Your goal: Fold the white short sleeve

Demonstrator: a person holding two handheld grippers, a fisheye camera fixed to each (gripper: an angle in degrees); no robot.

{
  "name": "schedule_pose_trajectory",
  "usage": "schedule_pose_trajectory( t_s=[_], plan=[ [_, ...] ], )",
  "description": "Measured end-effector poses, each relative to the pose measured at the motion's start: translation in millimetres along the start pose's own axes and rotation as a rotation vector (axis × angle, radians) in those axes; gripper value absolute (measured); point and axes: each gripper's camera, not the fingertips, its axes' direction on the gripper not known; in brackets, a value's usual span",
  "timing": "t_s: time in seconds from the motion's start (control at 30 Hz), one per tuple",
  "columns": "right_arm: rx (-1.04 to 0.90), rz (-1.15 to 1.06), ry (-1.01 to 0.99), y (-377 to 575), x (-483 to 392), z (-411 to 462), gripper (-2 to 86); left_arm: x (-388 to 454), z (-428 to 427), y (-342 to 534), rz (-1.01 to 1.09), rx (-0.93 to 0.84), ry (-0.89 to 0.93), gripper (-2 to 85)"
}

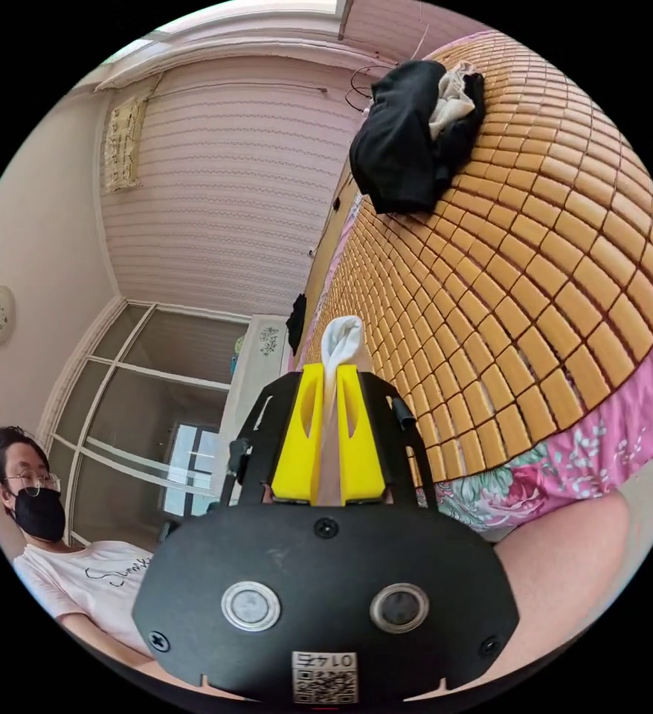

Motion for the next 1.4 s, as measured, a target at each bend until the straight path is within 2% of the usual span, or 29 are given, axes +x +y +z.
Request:
schedule_pose_trajectory(
  t_s=[0.1, 0.2, 0.33, 0.47, 0.57, 0.7, 0.8, 0.9, 1.03, 1.17, 1.23, 1.27, 1.4],
  plan=[
    [0.003, -0.067, 0.096, -14.4, -33.5, -16.3, 2.0, -13.0, -7.1, -7.2, -0.073, 0.094, 0.064, -0.8],
    [-0.061, -0.128, 0.192, -28.1, -67.6, 3.4, 2.1, -40.4, -20.8, 1.2, -0.2, 0.165, 0.091, -0.8],
    [-0.243, -0.217, 0.292, -38.0, -109.2, 99.9, 2.2, -78.2, -43.2, 32.6, -0.314, 0.191, 0.008, -0.8],
    [-0.412, -0.269, 0.442, -30.7, -133.3, 235.1, 2.7, -132.5, -56.3, 81.5, -0.498, 0.153, -0.093, -0.7],
    [-0.46, -0.278, 0.554, -19.6, -139.3, 320.3, 3.4, -171.2, -53.3, 115.1, -0.643, 0.102, -0.14, -0.2],
    [-0.514, -0.285, 0.58, -11.0, -144.0, 390.2, 4.8, -214.6, -45.3, 156.7, -0.801, -0.005, -0.172, 3.1],
    [-0.571, -0.39, 0.556, -7.7, -158.6, 423.3, 6.3, -233.9, -45.9, 181.3, -0.873, -0.102, -0.162, 5.1],
    [-0.611, -0.54, 0.682, -7.1, -172.9, 447.9, 8.8, -241.6, -54.3, 197.6, -0.879, -0.164, -0.172, 6.6],
    [-0.737, -0.771, 0.886, 8.6, -178.7, 497.7, 14.5, -245.3, -66.3, 201.2, -0.838, -0.131, -0.197, 9.5],
    [-0.881, -0.895, 0.995, 40.6, -168.7, 545.7, 13.8, -249.4, -51.9, 185.4, -0.734, -0.148, -0.22, 11.9],
    [-0.88, -0.976, 0.973, 57.0, -176.6, 552.2, 6.8, -252.0, -36.2, 182.3, -0.713, -0.199, -0.204, 11.7],
    [-0.923, -0.98, 0.914, 65.9, -179.8, 556.2, 6.1, -249.2, -32.7, 179.5, -0.679, -0.186, -0.22, 11.3],
    [-0.869, -0.962, 0.88, 76.2, -195.6, 546.3, 4.2, -241.4, -30.0, 174.0, -0.645, -0.223, -0.277, 7.7]
  ],
)
